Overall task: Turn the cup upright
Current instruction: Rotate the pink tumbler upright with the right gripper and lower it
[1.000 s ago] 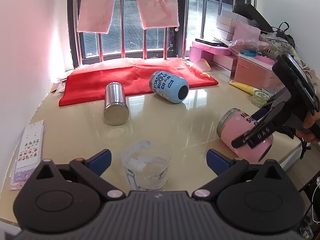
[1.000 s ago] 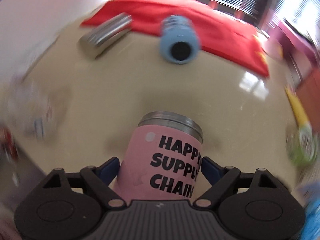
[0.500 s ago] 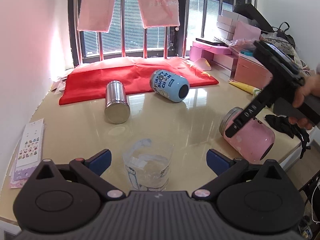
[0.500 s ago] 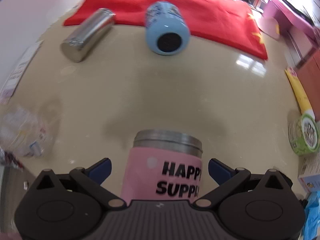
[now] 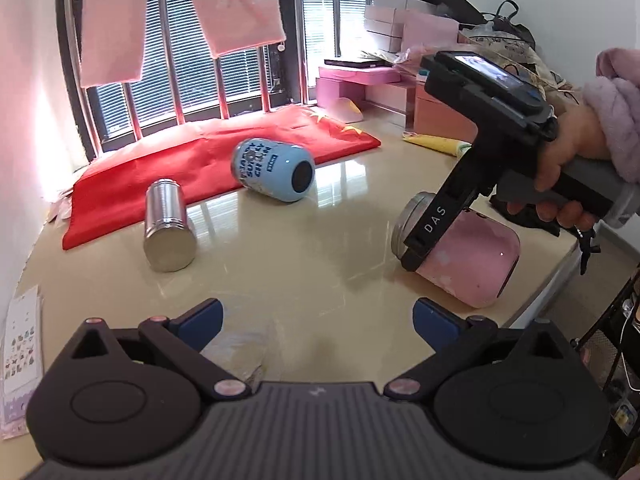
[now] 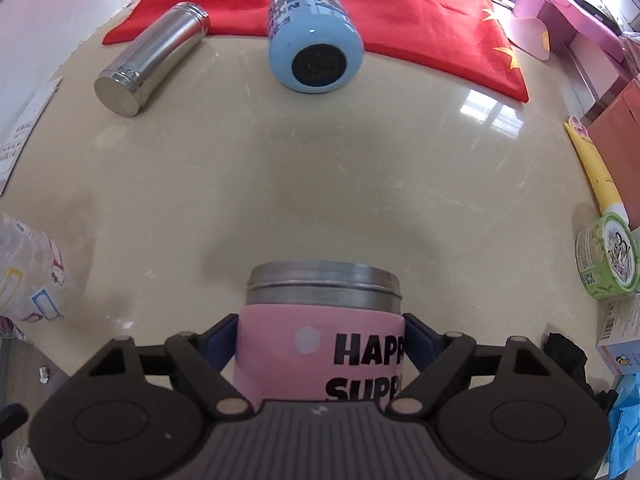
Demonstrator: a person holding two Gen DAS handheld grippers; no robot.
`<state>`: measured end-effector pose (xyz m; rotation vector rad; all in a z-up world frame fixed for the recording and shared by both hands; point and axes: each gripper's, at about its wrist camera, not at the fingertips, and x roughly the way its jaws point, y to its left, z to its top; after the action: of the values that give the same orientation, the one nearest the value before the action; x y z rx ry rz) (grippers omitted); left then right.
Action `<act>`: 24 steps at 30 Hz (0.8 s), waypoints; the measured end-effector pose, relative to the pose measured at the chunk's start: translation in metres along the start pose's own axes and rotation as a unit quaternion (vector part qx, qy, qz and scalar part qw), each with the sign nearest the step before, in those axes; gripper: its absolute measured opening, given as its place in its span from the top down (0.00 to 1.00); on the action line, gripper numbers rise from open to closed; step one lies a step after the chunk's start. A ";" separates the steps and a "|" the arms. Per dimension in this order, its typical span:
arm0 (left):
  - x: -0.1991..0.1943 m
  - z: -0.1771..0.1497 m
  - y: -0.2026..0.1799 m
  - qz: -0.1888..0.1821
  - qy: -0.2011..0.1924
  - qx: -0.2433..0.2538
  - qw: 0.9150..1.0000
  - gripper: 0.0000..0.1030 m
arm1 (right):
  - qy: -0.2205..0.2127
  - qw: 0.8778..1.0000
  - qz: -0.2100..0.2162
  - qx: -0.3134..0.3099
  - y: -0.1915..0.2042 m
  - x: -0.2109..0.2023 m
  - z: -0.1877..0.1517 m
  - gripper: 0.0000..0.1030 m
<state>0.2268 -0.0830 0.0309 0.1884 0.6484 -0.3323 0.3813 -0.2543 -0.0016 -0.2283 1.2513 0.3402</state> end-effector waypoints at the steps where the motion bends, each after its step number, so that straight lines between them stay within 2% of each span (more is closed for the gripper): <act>1: 0.000 0.000 0.000 -0.002 0.000 -0.002 1.000 0.00 | -0.010 1.000 0.001 0.001 -0.001 -0.002 -0.003 0.19; 5: 0.000 -0.003 0.005 0.001 0.002 -0.019 1.000 0.00 | -0.058 0.998 0.017 0.005 -0.006 -0.017 -0.021 0.19; 9: -0.005 -0.005 0.010 0.005 -0.006 -0.037 0.999 0.00 | -0.133 0.991 0.030 0.015 -0.013 -0.037 -0.049 0.19; 12: -0.010 -0.006 0.012 0.008 -0.009 -0.047 0.999 0.00 | -0.198 0.979 0.041 0.025 -0.017 -0.052 -0.074 0.19; 16: -0.015 -0.005 0.014 0.012 -0.015 -0.056 0.998 0.00 | -0.281 0.957 0.053 0.051 -0.024 -0.064 -0.104 0.19; 20: -0.019 -0.003 0.012 0.017 -0.027 -0.063 0.997 0.00 | -0.343 0.937 0.016 0.056 -0.027 -0.069 -0.115 0.19; 24: -0.014 -0.004 0.010 0.021 -0.022 -0.069 0.997 0.00 | -0.366 0.929 -0.014 0.048 -0.028 -0.069 -0.114 0.19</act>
<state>0.2177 -0.0689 0.0374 0.0629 0.6196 -0.2499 0.2717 -0.3293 0.0292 -0.0231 0.5224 0.2974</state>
